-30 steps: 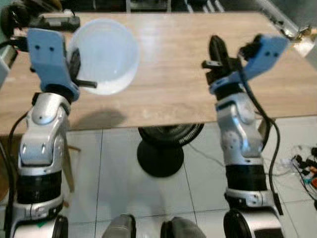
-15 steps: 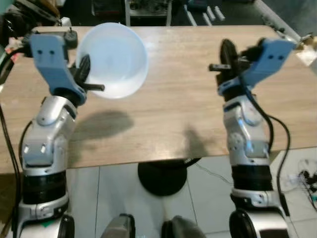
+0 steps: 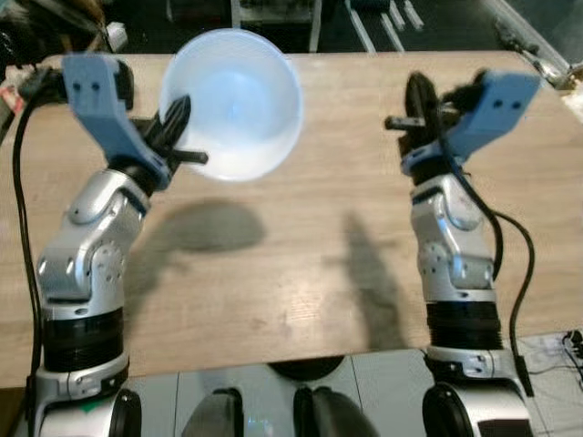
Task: Setting the table
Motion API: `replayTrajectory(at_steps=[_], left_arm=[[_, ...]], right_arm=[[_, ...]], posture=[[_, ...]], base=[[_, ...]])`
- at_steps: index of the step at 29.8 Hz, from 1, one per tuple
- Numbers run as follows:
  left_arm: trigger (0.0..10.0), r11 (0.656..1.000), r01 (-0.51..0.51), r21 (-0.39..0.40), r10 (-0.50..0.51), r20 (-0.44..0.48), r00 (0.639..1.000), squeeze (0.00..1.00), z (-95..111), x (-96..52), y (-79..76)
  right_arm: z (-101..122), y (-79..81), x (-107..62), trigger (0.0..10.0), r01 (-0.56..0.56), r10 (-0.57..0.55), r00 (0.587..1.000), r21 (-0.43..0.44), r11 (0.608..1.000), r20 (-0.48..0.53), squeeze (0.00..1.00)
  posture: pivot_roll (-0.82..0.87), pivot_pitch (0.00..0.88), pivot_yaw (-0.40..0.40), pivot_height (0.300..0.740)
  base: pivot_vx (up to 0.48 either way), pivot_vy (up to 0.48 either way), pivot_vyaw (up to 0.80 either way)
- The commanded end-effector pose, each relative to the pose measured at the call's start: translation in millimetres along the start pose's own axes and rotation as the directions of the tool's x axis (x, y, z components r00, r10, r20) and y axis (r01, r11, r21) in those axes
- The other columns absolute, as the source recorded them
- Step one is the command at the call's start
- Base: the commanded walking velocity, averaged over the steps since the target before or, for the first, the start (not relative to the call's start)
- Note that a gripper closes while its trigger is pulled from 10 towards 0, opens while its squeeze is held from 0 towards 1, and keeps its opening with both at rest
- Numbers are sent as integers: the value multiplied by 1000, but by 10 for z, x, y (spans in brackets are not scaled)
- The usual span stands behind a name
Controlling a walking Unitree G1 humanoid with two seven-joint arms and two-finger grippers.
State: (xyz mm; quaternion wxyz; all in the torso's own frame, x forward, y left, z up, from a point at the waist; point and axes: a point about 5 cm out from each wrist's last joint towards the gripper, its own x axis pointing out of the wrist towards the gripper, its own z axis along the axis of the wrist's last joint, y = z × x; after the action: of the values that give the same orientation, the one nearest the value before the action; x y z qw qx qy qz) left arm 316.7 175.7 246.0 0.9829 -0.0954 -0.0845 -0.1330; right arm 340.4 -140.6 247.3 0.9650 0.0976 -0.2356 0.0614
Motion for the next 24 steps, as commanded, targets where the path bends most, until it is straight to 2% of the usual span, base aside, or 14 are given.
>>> replayTrajectory(at_steps=[1, 9, 12, 13, 14, 17, 20, 21, 22, 24], left_arm=[[10000, 1000, 13, -5, -13, 5, 1000, 0, 13, -23, -19], [10000, 999, -16, -49, 15, -15, 1000, 0, -1, -27, 63], [10000, 997, -30, -65, 27, -51, 998, 0, -47, -29, 131], [10000, 994, -21, -105, 14, -74, 997, 0, -79, -23, 155], [10000, 994, -21, -105, 14, -74, 997, 0, -79, -23, 155], [10000, 968, -30, -249, 3, -106, 994, 0, -134, 57, 187], [10000, 959, -37, -282, 7, -108, 994, 0, -140, 80, 190], [10000, 939, -90, -331, 33, -173, 984, 0, -231, 163, 219], [10000, 939, -90, -331, 33, -173, 984, 0, -231, 163, 219], [10000, 906, -122, -406, 20, -245, 969, 0, -325, 345, 186]], right_arm=[[-30, -37, -33, 10000, 14, -14, 1000, -4, 1000, -9, 0], [-44, -29, -29, 10000, 5, -5, 1000, -3, 1000, -16, 0], [-84, -7, -45, 10000, -4, 4, 999, -12, 1000, -32, 0], [-116, 6, -59, 10000, -11, 10, 999, -21, 1000, -44, 0], [-116, 6, -59, 10000, -11, 10, 999, -21, 1000, -44, 0], [-175, 18, -82, 10000, -18, 16, 997, -25, 1000, -70, 0], [-178, 19, -81, 10000, -18, 16, 997, -24, 1000, -72, 0], [-183, 38, -77, 10000, -26, 25, 997, -20, 999, -76, 0], [-183, 38, -77, 10000, -26, 25, 997, -20, 999, -76, 0], [-168, 117, -57, 10000, -55, 55, 996, -8, 998, -73, 0]], posture=[[-12, 38, 25, 740], [-10, 44, 22, 740], [-8, 54, 17, 740], [-8, 58, 16, 740], [-8, 58, 16, 740], [-9, 68, 13, 740], [-13, 72, 14, 740], [-26, 85, 15, 740], [-26, 85, 15, 740], [-38, 99, 18, 740]], base=[[0, 0, 0], [0, 0, 0], [0, 0, 0], [0, 0, 0], [0, 0, 0], [0, 0, 0], [0, 0, 0], [0, 0, 0], [0, 0, 0], [0, 0, 0]])
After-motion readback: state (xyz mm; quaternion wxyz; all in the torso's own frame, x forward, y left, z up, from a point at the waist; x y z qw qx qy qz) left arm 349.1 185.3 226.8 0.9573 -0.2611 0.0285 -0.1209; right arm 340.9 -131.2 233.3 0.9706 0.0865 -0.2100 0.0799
